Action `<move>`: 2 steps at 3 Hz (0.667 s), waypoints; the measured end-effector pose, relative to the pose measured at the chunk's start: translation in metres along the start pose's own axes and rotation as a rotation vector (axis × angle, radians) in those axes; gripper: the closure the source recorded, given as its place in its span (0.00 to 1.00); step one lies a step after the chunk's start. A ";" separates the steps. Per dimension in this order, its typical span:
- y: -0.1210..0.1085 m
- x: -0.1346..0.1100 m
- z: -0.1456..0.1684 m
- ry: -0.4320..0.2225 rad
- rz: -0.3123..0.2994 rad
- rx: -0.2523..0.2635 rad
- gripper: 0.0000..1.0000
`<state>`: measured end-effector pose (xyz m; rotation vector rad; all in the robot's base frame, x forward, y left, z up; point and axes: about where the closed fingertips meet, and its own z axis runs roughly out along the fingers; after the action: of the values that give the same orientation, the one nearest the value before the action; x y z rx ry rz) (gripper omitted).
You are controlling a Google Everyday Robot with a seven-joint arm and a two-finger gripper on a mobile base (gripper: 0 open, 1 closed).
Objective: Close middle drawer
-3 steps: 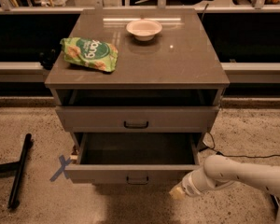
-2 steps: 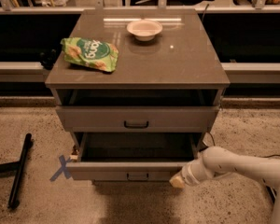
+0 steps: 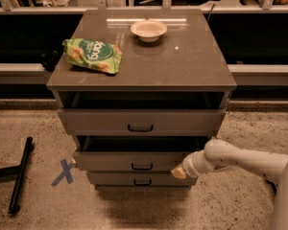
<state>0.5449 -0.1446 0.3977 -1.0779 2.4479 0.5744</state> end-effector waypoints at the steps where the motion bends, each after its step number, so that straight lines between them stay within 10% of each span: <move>1: -0.023 -0.035 -0.001 -0.041 -0.042 0.033 1.00; 2: -0.028 -0.043 -0.002 -0.050 -0.051 0.039 1.00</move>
Offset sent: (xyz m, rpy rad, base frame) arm 0.0865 0.0097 0.0348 0.0060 -0.1454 0.0149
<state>0.5927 -0.1376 0.4150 -1.0932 2.3719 0.5294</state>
